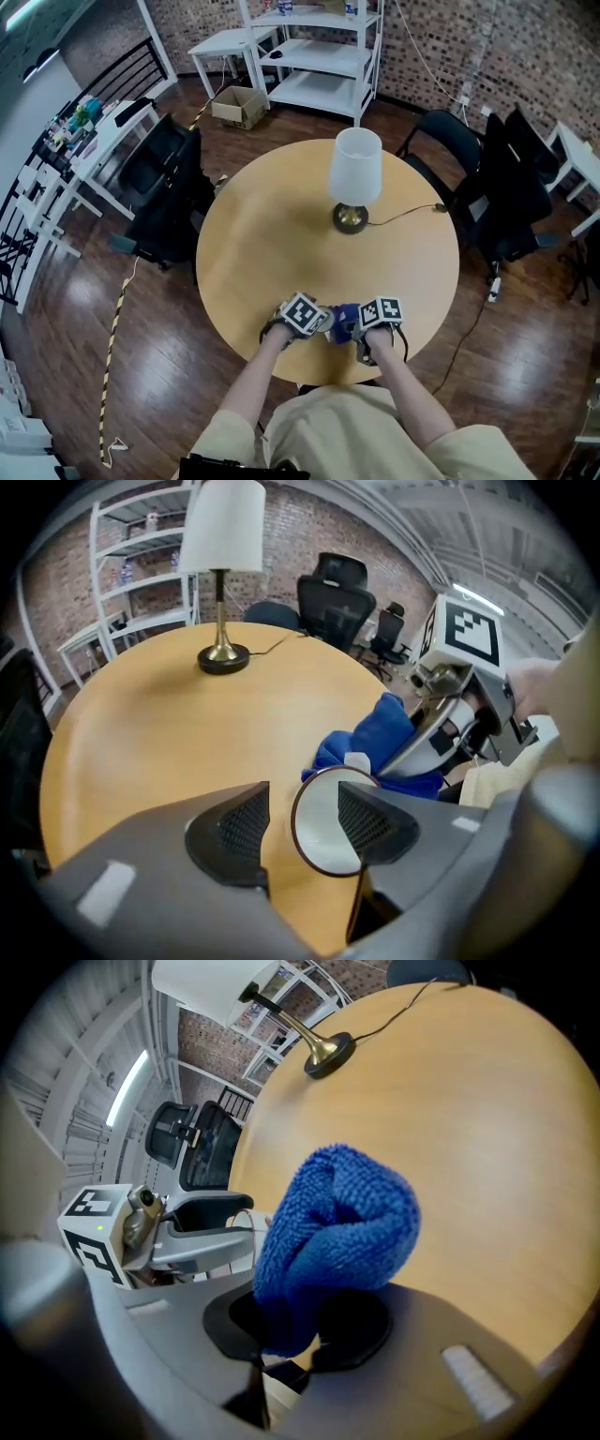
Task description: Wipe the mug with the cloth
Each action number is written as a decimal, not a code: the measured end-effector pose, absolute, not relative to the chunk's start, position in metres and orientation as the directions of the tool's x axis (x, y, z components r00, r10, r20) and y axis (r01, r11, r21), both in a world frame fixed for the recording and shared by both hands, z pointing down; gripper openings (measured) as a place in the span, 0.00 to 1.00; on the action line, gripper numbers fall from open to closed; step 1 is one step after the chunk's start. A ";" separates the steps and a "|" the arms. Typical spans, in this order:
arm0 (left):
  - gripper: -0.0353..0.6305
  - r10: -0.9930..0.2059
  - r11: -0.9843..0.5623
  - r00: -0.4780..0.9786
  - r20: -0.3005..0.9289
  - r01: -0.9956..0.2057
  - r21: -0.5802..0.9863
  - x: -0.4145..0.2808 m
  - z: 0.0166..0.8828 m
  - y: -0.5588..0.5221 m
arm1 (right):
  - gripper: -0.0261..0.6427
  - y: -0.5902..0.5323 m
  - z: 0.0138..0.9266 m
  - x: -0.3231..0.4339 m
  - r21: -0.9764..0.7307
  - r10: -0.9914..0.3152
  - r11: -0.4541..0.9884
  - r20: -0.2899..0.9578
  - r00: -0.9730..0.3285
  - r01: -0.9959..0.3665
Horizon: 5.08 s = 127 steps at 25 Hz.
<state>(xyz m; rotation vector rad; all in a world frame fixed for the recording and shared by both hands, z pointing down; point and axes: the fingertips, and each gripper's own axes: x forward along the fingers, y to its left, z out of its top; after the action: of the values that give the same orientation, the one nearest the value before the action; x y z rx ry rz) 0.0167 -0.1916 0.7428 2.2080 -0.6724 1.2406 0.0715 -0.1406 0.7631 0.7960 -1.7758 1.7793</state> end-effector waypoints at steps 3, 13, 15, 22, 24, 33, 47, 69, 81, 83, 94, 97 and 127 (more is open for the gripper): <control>0.23 -0.161 -0.758 0.433 0.887 -0.630 0.170 0.018 0.753 -0.193 | 0.13 -0.141 0.765 0.068 -0.713 -0.062 -0.036 0.701 -0.710 -0.701; 0.16 -0.311 -0.578 0.359 0.880 -0.806 0.124 0.008 0.757 -0.200 | 0.12 -0.148 0.767 0.074 -0.705 -0.067 -0.048 0.709 -0.702 -0.708; 0.16 -0.322 -0.553 0.356 0.877 -0.823 0.131 0.007 0.757 -0.199 | 0.12 -0.146 0.767 0.073 -0.700 -0.021 -0.008 0.714 -0.700 -0.714; 0.14 -0.302 -0.496 0.387 0.871 -0.844 0.203 0.005 0.759 -0.187 | 0.13 -0.148 0.764 0.079 -0.672 0.024 0.162 0.735 -0.677 -0.723; 0.13 -0.305 -0.442 0.401 0.864 -0.863 0.244 0.002 0.761 -0.187 | 0.13 -0.162 0.753 0.091 -0.637 -0.098 0.206 0.741 -0.664 -0.742; 0.10 -0.338 -0.085 0.407 0.849 -0.911 0.403 -0.032 0.769 -0.190 | 0.13 -0.198 0.678 0.072 -0.516 -0.391 0.457 0.615 -0.685 -0.724; 0.10 -0.375 0.008 0.385 0.843 -0.908 0.419 -0.033 0.769 -0.189 | 0.13 -0.202 0.720 0.066 -0.426 -0.387 0.471 0.687 -0.615 -0.772; 0.10 -0.388 0.065 0.388 0.836 -0.893 0.446 -0.050 0.780 -0.186 | 0.12 -0.174 0.774 0.048 -0.560 -0.261 0.358 0.708 -0.656 -0.747; 0.10 -0.369 -0.011 0.355 0.859 -0.926 0.378 -0.033 0.768 -0.188 | 0.13 -0.197 0.739 0.122 -0.539 -0.478 0.301 0.629 -0.614 -0.787; 0.11 -0.375 -0.012 0.350 0.859 -0.928 0.373 -0.029 0.765 -0.189 | 0.13 -0.201 0.723 0.136 -0.552 -0.528 0.292 0.588 -0.613 -0.781; 0.40 -0.527 -0.167 0.485 0.698 -0.864 0.474 -0.013 0.688 -0.207 | 0.14 -0.232 0.600 0.139 -0.442 -0.680 0.490 0.346 -0.646 -0.752; 0.45 -0.674 -0.229 0.465 0.574 -0.870 0.436 -0.030 0.622 -0.230 | 0.14 -0.248 0.553 0.128 -0.348 -0.716 0.550 0.272 -0.643 -0.759; 0.56 -0.984 -0.171 0.171 0.049 -0.985 -0.001 -0.077 0.408 -0.250 | 0.13 -0.261 0.403 0.114 0.023 -0.857 0.513 0.063 -0.511 -0.858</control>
<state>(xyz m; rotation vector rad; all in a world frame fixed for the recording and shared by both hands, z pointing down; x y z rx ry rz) -0.0767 -0.2497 0.4079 2.3804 -2.0021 0.0595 0.1138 -0.2610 0.4035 1.5179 -2.6744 0.0179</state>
